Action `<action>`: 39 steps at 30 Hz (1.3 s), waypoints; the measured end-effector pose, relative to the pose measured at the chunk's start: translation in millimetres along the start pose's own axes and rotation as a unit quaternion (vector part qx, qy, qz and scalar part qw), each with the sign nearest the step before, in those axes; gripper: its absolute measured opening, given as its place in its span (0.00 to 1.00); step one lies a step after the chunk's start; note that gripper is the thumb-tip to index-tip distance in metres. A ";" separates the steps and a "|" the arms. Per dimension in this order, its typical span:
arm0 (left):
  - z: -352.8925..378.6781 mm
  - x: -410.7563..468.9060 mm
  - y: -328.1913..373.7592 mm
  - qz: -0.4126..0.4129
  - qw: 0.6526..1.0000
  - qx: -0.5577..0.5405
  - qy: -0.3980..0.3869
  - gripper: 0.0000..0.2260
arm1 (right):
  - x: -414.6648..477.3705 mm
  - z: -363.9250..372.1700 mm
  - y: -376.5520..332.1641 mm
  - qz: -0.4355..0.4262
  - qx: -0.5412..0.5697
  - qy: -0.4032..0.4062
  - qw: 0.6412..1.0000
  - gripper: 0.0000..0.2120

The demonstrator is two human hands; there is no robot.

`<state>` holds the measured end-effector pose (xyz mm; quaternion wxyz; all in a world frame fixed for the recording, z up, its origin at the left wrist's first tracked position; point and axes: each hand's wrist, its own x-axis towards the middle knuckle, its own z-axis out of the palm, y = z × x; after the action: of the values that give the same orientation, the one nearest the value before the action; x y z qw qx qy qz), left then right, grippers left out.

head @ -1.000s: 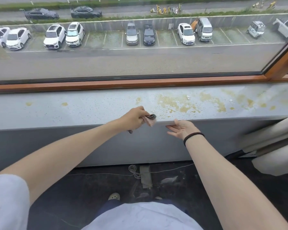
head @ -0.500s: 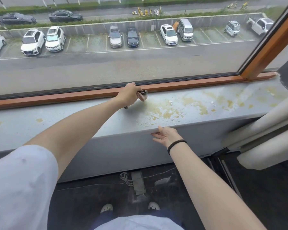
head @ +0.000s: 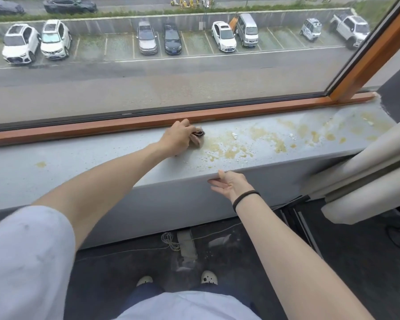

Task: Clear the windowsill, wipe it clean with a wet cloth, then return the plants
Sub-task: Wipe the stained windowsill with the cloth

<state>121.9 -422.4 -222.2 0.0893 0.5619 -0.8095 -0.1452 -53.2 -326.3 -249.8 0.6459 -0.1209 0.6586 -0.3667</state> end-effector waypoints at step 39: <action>-11.2 -66.4 30.3 0.005 0.992 -0.128 -0.005 0.15 | -23.5 -49.9 -12.5 0.026 -0.083 -0.072 0.994 0.21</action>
<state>121.9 -351.9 -200.2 0.1572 0.5409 -0.7877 -0.2495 -100.8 -303.9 -229.0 0.6886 -0.1830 0.6417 -0.2838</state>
